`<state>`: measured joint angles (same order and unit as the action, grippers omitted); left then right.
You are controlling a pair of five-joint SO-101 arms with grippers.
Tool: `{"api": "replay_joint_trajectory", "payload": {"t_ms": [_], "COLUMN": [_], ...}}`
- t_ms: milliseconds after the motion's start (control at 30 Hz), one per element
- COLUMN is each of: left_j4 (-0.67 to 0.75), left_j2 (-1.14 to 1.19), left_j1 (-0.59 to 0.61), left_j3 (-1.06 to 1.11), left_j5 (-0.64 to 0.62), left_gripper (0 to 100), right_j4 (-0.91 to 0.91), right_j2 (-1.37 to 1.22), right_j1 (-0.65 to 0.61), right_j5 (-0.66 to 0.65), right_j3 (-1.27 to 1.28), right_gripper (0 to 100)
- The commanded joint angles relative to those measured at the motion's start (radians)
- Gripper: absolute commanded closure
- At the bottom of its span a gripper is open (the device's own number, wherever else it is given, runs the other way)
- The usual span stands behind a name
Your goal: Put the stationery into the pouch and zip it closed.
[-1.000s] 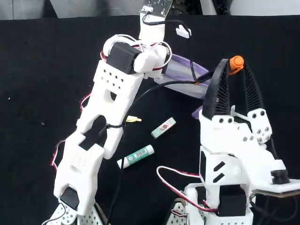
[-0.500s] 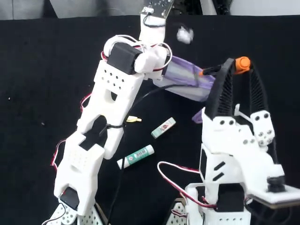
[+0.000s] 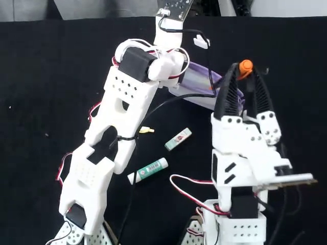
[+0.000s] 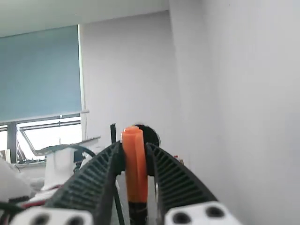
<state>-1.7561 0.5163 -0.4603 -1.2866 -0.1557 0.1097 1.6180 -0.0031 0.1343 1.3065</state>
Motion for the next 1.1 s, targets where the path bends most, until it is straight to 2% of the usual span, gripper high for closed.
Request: {"api": "replay_joint_trajectory", "payload": {"t_ms": [0,200,367,433,667,1067], "left_j4": [-0.003,-0.003,-0.002,0.002,0.037,0.041], "left_j2": [-0.026,-0.026,-0.026,-0.026,-0.018,-0.015], "left_j1": [-0.001,-0.001,0.013,0.030,0.093,0.130], "left_j3": [-0.061,-0.062,-0.062,-0.062,-0.062,-0.061], "left_j5": [-0.006,-0.006,-0.006,-0.006,-0.012,-0.011], "left_gripper": [97,97,97,97,97,97], "right_j4": [0.008,0.008,0.005,-0.028,-0.299,-0.796], "right_j2": [-0.097,-0.074,-0.051,-0.041,0.035,0.096], "right_j1": [0.015,0.017,0.017,0.018,0.018,0.015], "right_j5": [0.003,0.002,0.002,0.002,0.002,0.003], "right_j3": [0.064,0.203,0.245,0.239,0.082,-0.318], "right_gripper": [98.7,97.4,80.5,76.7,76.5,76.5]}}
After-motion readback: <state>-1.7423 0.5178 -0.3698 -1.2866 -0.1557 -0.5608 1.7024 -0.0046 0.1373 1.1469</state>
